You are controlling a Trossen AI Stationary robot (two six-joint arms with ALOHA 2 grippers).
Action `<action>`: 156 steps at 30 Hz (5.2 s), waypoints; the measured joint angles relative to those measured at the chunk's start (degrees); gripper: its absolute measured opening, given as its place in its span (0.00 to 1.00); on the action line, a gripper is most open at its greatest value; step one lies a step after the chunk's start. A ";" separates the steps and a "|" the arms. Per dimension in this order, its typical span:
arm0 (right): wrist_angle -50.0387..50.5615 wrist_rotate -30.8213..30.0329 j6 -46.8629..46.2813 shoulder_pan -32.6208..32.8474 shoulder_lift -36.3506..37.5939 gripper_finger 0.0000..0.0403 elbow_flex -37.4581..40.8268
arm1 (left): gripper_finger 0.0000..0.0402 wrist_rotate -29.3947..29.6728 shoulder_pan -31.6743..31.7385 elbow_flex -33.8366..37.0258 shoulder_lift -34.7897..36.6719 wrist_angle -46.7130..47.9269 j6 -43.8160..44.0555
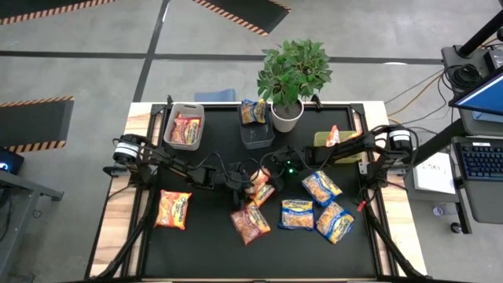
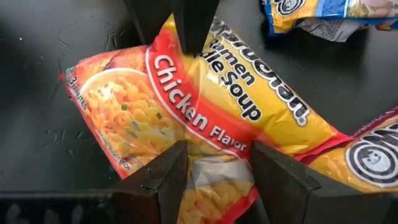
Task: Sort Maruchan noodles
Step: Put the orange noodle pack into the yellow bin
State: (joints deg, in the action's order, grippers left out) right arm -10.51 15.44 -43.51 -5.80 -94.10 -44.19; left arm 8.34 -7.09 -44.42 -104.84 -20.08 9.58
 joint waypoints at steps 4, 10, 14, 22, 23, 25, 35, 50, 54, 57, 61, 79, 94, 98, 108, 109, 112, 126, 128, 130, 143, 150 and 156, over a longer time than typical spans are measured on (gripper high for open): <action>-2.25 0.51 -0.02 -0.06 -1.17 0.50 -0.02 | 0.40 0.04 0.00 0.05 0.00 -0.17 0.02; -2.68 0.68 0.02 -0.07 -1.25 0.46 -0.02 | 0.40 0.09 0.00 0.07 -0.02 -0.33 0.07; -3.12 0.99 0.14 -0.05 -1.23 0.36 -0.02 | 0.40 0.33 0.00 0.09 -0.02 -0.44 0.22; -3.30 1.14 2.85 -0.03 -0.65 0.14 -0.02 | 0.40 1.29 -0.11 0.11 0.71 -0.28 0.31; -3.32 1.12 3.34 0.02 -0.42 0.12 -0.02 | 0.40 1.43 -0.11 0.11 1.00 -0.27 0.10; -3.27 1.14 4.25 0.06 0.21 0.08 -0.02 | 0.40 1.70 -0.08 0.13 1.60 -0.23 -0.24; 1.44 -2.11 9.41 0.13 7.11 0.02 -0.06 | 0.40 2.27 0.00 0.37 8.28 1.44 -6.84; 18.66 -12.72 9.43 0.29 23.79 0.02 -0.08 | 0.40 4.79 -0.02 0.35 25.17 9.62 -17.89; 23.51 -12.50 5.49 0.28 26.44 0.02 -0.08 | 0.40 4.74 -0.02 0.49 24.95 9.57 -17.62; 26.57 -12.50 3.13 0.17 27.31 0.02 -0.08 | 0.40 4.68 -0.02 0.59 22.43 9.35 -16.39; 27.49 -12.43 2.36 0.15 27.29 0.04 -0.08 | 0.40 4.66 -0.02 0.63 18.55 6.88 -15.15; 22.07 -11.85 -3.03 -0.21 18.75 0.59 -0.08 | 0.03 2.61 0.93 0.35 5.27 0.55 -17.91; 12.93 -0.31 -2.88 -6.09 7.72 0.76 -0.08 | 0.00 0.96 2.67 0.30 -2.40 -3.58 -17.65; 10.23 2.68 -2.16 -6.29 5.31 0.77 -0.08 | 0.00 0.98 2.97 0.17 -3.19 -4.13 -17.46; 0.82 8.83 -0.32 -6.26 1.21 0.73 -0.06 | 0.00 0.96 3.10 0.20 -3.39 -3.93 -17.03; 0.83 8.90 -0.10 -6.28 1.17 0.72 -0.06 | 0.00 0.94 3.11 0.20 -3.39 -3.93 -17.02; 0.80 8.92 0.61 -6.30 1.30 0.66 -0.06 | 0.00 0.94 3.13 0.20 -3.41 -3.98 -17.00; 0.69 9.02 2.16 -6.23 2.49 0.22 -0.08 | 0.00 0.98 3.13 0.40 -1.92 -2.62 -17.05; 0.64 9.01 2.32 -6.21 2.82 0.19 -0.08 | 0.00 1.09 3.15 0.46 -0.30 -0.75 -17.56; 0.73 8.94 2.66 -6.23 3.19 0.17 -0.08 | 0.00 1.21 3.15 0.46 1.78 1.39 -17.92; 2.20 6.53 3.09 -6.13 6.80 0.15 -0.08 | 0.00 6.31 3.17 1.20 18.00 14.94 -19.72; 4.52 3.33 3.32 -6.06 9.73 0.04 -0.08 | 0.00 7.80 3.17 5.79 27.34 10.67 -22.17; 5.24 2.32 2.57 -6.08 11.61 0.02 -0.08 | 0.00 11.25 3.15 10.46 34.01 3.12 -24.12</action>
State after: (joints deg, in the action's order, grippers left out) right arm -5.26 17.76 -40.94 -11.88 -82.48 -44.27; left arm 19.59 -3.95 -33.96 -70.83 -16.96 -14.54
